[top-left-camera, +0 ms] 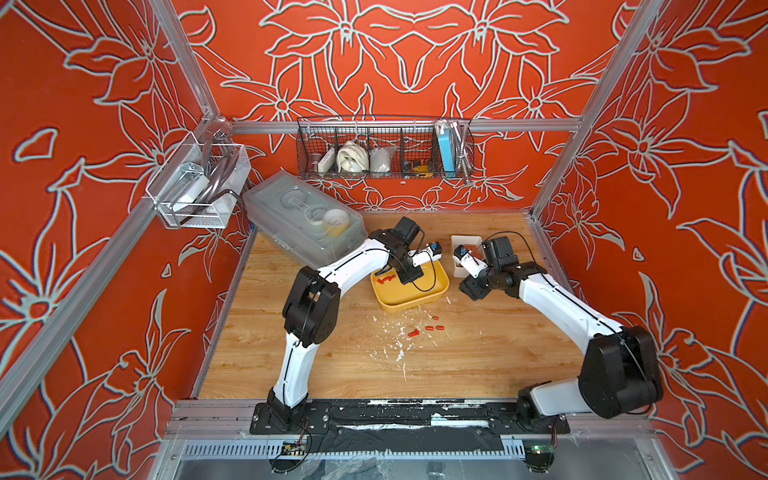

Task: Take the screw protection sleeves out of the storage box
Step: Pick up the screw protection sleeve from the storage box, then place the screw protection sleeve at the center of the board.

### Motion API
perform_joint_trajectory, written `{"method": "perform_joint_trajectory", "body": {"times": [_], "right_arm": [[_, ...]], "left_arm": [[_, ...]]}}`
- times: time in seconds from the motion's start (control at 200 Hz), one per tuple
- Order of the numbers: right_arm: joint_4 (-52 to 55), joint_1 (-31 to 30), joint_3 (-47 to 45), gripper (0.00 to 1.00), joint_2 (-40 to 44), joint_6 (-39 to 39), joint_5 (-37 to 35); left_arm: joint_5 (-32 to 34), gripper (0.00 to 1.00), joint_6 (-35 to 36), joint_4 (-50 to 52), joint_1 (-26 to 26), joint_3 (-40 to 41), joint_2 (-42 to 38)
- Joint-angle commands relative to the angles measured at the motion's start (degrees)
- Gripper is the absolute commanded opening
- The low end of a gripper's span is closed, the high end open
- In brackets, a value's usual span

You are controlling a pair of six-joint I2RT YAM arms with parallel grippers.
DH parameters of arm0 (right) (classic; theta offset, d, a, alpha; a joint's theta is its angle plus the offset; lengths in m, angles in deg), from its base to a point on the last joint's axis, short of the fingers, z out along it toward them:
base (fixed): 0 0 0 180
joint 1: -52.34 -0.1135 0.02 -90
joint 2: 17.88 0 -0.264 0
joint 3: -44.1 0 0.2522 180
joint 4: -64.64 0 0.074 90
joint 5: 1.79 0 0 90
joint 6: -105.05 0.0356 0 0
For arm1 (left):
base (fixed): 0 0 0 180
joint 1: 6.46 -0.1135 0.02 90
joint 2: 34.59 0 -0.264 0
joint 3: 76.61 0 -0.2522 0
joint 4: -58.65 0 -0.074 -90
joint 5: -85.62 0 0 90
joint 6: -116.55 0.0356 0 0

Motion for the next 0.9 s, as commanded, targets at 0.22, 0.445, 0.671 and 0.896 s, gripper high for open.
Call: {"method": "perform_joint_trajectory", "body": {"times": [0.22,0.445,0.671,0.896], "right_arm": [[-0.6,0.3,-1.6,0.75,1.7,-1.1,-2.3],[-0.7,0.3,-1.8,0.74,1.4,-1.5,-3.0],[-1.0,0.5,-2.4,0.74,1.8,-2.0,-4.0],[-1.0,0.5,-2.5,0.74,1.6,-2.2,-3.7]], "left_arm": [[-5.6,0.00,1.9,-3.5,4.5,23.4,-13.7],[2.1,0.00,0.8,-10.5,8.3,27.1,-10.4],[2.0,0.05,-1.1,-11.0,8.7,23.4,-4.6],[0.8,0.19,-2.0,-8.2,8.8,20.8,-3.9]]}}
